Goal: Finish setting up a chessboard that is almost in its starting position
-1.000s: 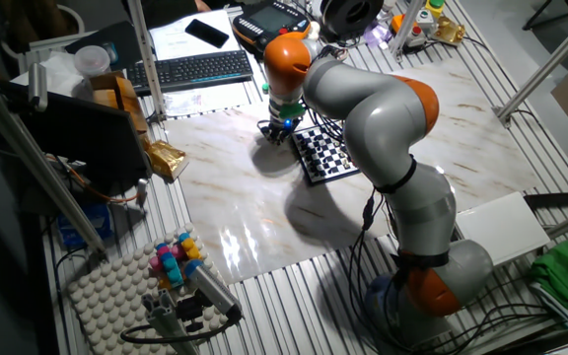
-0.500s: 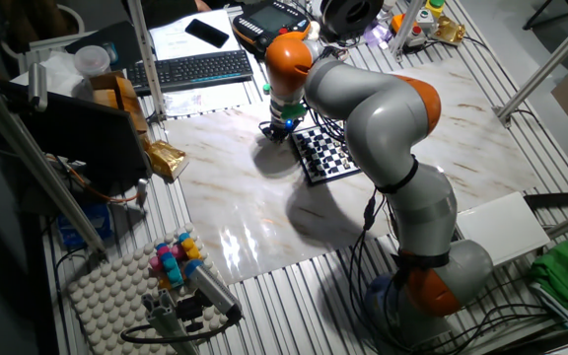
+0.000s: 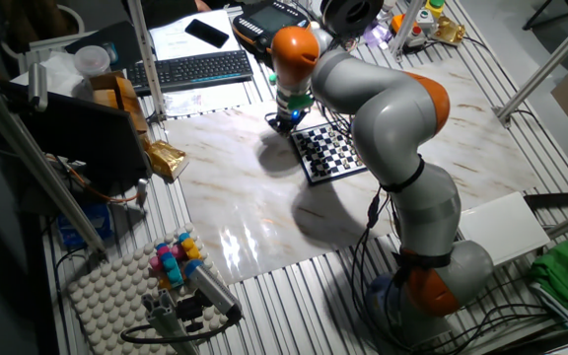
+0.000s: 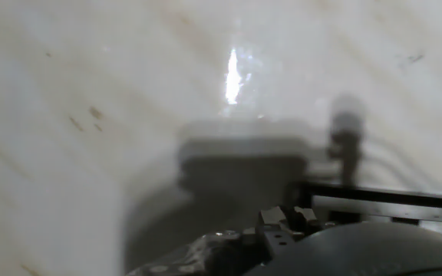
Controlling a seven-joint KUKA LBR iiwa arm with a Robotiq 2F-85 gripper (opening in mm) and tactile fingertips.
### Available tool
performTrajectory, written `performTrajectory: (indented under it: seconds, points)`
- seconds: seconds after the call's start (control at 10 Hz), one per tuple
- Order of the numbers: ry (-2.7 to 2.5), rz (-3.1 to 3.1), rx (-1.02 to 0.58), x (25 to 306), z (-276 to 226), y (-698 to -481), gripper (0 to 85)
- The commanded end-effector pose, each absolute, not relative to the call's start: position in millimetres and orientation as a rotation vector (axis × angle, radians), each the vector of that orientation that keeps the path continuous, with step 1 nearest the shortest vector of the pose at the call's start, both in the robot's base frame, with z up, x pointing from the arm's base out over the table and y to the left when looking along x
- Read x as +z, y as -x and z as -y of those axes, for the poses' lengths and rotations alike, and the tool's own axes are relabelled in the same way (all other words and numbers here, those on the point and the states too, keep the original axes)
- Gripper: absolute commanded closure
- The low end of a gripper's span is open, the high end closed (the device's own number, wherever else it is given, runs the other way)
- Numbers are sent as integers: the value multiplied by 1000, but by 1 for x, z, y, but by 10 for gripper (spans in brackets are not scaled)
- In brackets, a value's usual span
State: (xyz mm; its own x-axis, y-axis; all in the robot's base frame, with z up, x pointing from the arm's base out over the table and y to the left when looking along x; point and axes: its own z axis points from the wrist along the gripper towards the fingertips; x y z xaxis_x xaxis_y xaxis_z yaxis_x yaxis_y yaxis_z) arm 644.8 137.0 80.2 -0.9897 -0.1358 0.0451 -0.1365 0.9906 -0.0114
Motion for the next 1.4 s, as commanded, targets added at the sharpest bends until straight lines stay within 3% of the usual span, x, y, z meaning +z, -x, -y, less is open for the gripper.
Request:
performTrajectory:
  seconds: [0.0, 1.3]
  points:
    - [-219, 3095, 41, 81, -131, -646, 843]
    - [-263, 3104, 61, 60, -93, -639, 843]
